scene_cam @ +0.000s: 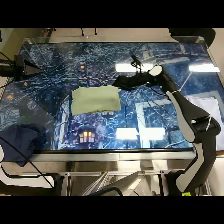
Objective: Fold the shirts.
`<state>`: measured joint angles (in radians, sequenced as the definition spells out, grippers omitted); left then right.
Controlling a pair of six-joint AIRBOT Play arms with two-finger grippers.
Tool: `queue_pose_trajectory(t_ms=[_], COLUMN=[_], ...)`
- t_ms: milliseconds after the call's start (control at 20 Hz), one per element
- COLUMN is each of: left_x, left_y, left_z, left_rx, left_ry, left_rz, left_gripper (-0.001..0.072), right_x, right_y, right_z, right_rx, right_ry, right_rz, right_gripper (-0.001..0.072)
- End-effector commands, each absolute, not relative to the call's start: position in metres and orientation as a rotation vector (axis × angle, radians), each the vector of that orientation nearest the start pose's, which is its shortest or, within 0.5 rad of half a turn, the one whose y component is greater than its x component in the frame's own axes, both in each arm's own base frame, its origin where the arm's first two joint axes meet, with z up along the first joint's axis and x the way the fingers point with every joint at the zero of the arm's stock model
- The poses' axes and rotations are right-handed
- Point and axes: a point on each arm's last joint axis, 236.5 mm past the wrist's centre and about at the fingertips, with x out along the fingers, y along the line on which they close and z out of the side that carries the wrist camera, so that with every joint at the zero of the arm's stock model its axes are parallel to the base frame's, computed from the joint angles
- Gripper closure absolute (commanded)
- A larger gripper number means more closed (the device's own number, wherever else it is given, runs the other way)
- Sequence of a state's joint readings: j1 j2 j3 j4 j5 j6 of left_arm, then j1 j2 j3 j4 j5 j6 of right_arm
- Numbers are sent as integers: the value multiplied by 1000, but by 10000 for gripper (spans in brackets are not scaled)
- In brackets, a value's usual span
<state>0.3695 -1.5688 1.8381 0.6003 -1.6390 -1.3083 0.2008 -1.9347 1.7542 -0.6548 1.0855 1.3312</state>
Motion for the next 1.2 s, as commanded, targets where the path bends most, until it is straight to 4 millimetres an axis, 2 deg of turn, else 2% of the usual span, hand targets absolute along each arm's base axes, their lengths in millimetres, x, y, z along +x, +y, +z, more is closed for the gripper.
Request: queue_pose_trajectory(t_ms=[0,150,300,400,450,500,550,600,650,700,800,900,1000,1100,1150], left_x=[444,443,443,443,443,443,442,441,440,440,438,436,435,435,435], left_y=[-36,-36,-36,-36,-36,-35,-36,-36,-36,-37,-37,-38,-38,-38,-38], left_z=[196,195,196,195,195,194,194,194,194,193,193,193,193,193,193], left_rx=[-572,-571,-558,-551,-551,-548,-547,-547,-546,-546,-545,-544,-544,-544,-544], left_ry=[997,998,992,990,990,993,996,1002,1005,1007,1011,1021,1023,1023,1023], left_rz=[-671,-671,-678,-681,-681,-678,-679,-683,-685,-687,-689,-696,-698,-698,-698], left_gripper=[694,693,693,693,693,693,694,693,694,694,693,693,694,694,693], right_x=[502,496,493,493,494,496,500,507,514,522,545,569,580,572,560], right_y=[233,261,301,316,322,329,333,335,335,333,313,268,200,123,80], right_z=[-46,-75,-83,-89,-85,-75,-62,-45,-27,-4,46,96,137,169,182], right_rx=[588,625,687,676,671,686,711,730,729,726,714,697,685,679,674], right_ry=[1336,1368,1342,1323,1304,1275,1248,1213,1175,1125,1002,878,807,789,791], right_rz=[624,677,752,748,770,805,828,845,856,861,811,712,573,410,317], right_gripper=[99,99,99,108,110,181,427,586,688,696,697,697,698,698,698])
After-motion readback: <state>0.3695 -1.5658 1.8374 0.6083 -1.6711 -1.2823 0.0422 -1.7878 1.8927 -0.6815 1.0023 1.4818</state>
